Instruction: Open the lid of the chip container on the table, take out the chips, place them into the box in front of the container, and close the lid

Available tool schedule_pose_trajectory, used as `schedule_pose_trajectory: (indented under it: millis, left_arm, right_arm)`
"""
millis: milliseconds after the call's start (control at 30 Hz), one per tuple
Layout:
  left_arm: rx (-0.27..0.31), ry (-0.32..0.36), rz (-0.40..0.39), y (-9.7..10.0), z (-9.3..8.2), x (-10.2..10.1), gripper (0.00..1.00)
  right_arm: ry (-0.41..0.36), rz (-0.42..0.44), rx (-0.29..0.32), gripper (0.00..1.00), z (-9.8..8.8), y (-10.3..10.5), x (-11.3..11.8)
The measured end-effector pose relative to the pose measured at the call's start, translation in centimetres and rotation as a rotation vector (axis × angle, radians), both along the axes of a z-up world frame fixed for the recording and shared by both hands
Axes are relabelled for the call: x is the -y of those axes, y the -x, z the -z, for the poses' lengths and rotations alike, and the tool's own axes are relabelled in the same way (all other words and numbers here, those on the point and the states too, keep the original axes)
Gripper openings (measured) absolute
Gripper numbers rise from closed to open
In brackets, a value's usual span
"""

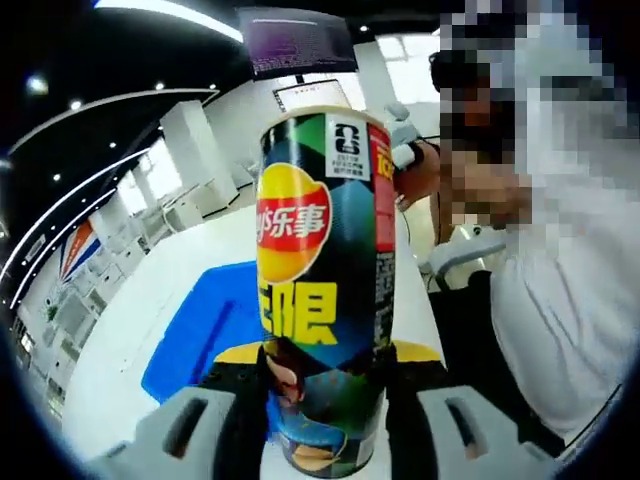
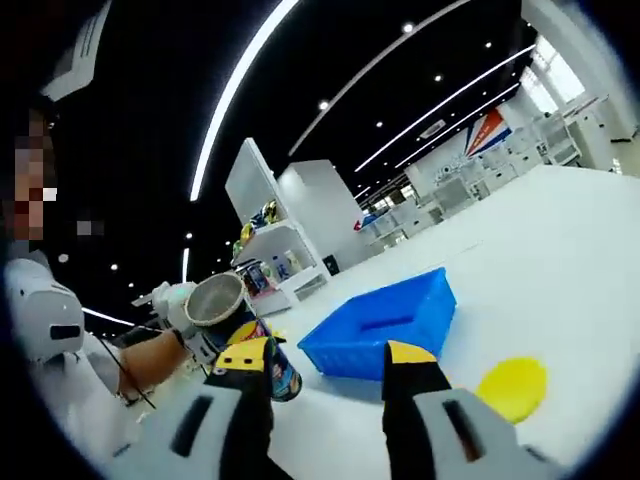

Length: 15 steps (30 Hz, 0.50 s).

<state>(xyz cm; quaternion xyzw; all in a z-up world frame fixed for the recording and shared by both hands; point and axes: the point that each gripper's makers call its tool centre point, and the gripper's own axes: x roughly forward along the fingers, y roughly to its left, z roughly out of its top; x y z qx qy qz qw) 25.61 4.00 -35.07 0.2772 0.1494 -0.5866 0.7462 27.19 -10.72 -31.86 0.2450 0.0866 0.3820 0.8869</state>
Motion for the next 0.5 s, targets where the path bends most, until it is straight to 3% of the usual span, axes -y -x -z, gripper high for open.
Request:
schedule_pose_trajectory:
  millis: [67,233,300,500]
  left_arm:
    - [0.018,-0.024,-0.001,0.0,0.2,-0.3,0.46]
    - [-0.006,-0.152,0.000,-0.1,1.1,-1.8,0.46]
    - [-0.016,-0.219,0.009,0.0,1.6,-2.5,0.46]
    - [-0.067,-0.302,0.049,0.5,2.5,-3.1,0.47]
  right_arm:
    - [-0.003,0.000,-0.003,0.41,0.0,-0.1,-0.1]
    - [-0.016,-0.004,-0.003,0.42,-0.2,0.0,-0.1]
    - [-0.093,-0.010,-0.038,0.42,-0.9,0.2,-0.5]
    - [-0.064,-0.083,-0.047,0.37,-0.6,1.6,-3.0]
